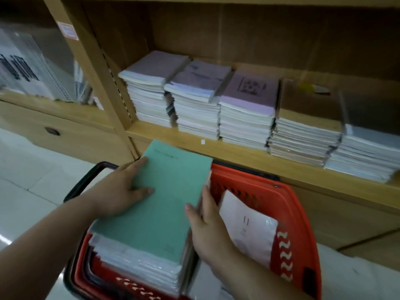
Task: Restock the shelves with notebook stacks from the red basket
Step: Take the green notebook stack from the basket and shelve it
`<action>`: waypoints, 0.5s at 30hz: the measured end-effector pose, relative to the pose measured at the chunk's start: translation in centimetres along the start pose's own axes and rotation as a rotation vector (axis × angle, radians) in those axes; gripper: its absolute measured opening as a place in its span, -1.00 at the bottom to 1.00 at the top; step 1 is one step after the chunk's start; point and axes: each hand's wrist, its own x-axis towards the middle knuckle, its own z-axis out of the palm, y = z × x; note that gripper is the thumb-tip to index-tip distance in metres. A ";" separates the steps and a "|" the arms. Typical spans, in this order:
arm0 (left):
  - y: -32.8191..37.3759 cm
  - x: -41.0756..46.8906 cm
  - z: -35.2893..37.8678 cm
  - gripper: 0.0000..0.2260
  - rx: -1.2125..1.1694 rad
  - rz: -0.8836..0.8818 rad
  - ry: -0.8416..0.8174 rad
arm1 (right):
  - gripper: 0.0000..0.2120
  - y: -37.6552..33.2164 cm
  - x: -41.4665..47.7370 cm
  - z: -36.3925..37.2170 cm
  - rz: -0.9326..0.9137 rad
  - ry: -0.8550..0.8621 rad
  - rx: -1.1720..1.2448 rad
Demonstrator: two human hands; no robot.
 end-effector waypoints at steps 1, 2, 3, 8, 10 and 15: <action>-0.3 -0.1 0.0 -0.21 -0.078 -0.010 -0.025 | -0.37 -0.1 0.0 0.9 0.026 0.038 0.015; -0.5 -0.3 0.0 -0.23 -0.167 -0.022 -0.047 | -0.30 -0.2 0.0 1.7 0.057 0.074 0.030; -0.7 -0.6 0.1 -0.24 -0.261 -0.019 -0.054 | -0.25 -0.3 0.1 2.3 0.088 0.108 0.048; -1.6 -1.5 0.3 -0.31 -0.588 -0.004 -0.057 | -0.36 -1.3 0.5 4.2 0.136 0.286 0.064; -1.9 -1.6 0.5 -0.29 -0.636 0.012 -0.067 | -0.36 -1.6 0.4 4.5 0.165 0.324 0.091; -2.1 -1.2 1.2 -0.29 -0.744 0.029 -0.138 | -0.38 -0.9 0.2 5.0 0.243 0.380 0.185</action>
